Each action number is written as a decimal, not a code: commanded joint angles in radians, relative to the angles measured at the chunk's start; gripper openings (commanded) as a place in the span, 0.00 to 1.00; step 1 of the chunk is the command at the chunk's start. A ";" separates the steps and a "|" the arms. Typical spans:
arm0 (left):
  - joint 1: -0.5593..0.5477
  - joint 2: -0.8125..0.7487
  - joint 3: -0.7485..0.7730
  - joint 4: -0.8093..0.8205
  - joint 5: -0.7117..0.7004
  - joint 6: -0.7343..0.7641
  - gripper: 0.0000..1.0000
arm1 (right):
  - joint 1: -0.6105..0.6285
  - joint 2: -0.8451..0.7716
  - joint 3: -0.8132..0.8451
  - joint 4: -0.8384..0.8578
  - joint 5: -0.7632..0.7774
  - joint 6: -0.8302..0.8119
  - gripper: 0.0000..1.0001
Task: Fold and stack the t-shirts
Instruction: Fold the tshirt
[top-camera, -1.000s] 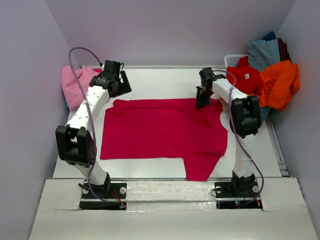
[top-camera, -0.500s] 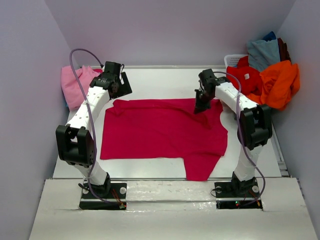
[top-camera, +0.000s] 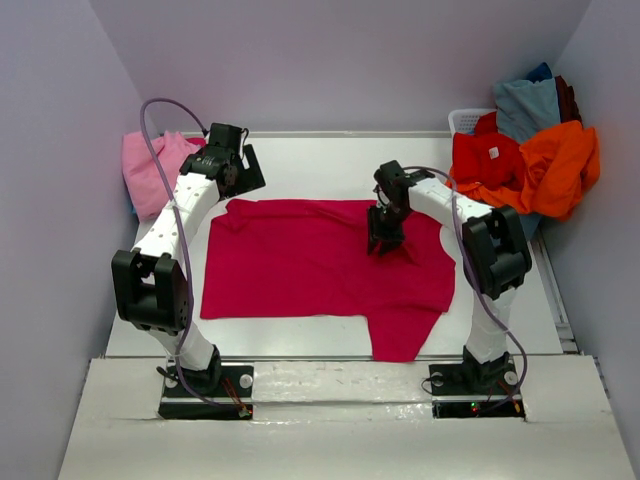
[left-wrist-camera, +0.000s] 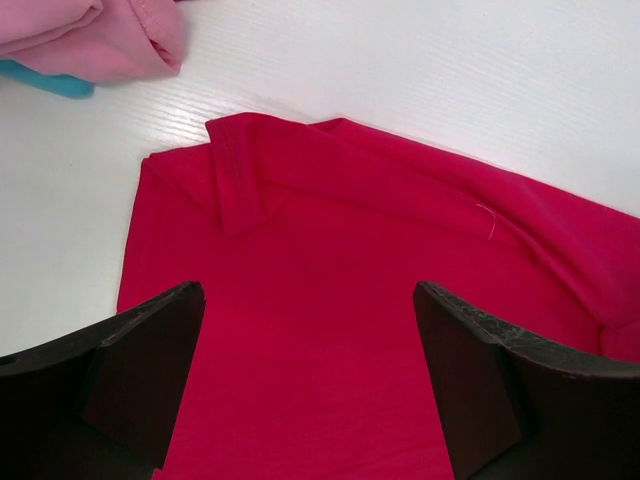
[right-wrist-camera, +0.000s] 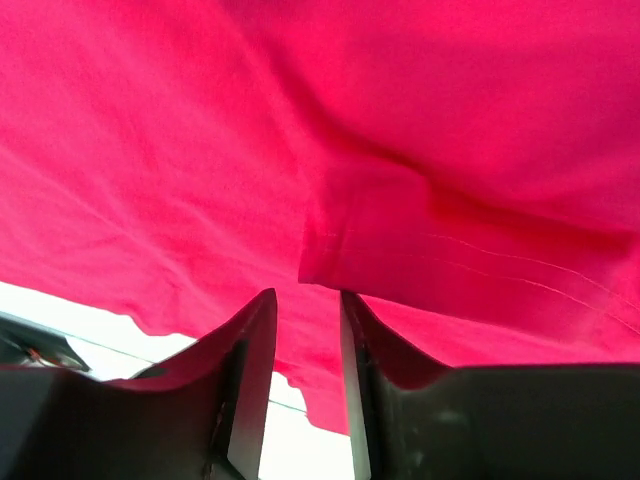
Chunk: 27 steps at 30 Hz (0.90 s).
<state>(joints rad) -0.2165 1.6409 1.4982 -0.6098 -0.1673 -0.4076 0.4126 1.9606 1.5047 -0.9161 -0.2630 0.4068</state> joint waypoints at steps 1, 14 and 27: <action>-0.004 -0.047 -0.004 0.015 0.000 0.010 0.99 | 0.015 0.000 0.014 -0.015 -0.016 -0.010 0.52; -0.004 -0.039 -0.010 0.018 0.018 0.010 0.99 | 0.015 -0.126 0.066 0.006 0.186 0.053 0.47; -0.004 -0.038 -0.019 0.012 0.022 0.021 0.99 | 0.015 -0.008 0.123 0.005 0.274 0.107 0.47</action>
<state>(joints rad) -0.2165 1.6409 1.4960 -0.6102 -0.1429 -0.4015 0.4274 1.8881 1.5860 -0.9127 -0.0219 0.4797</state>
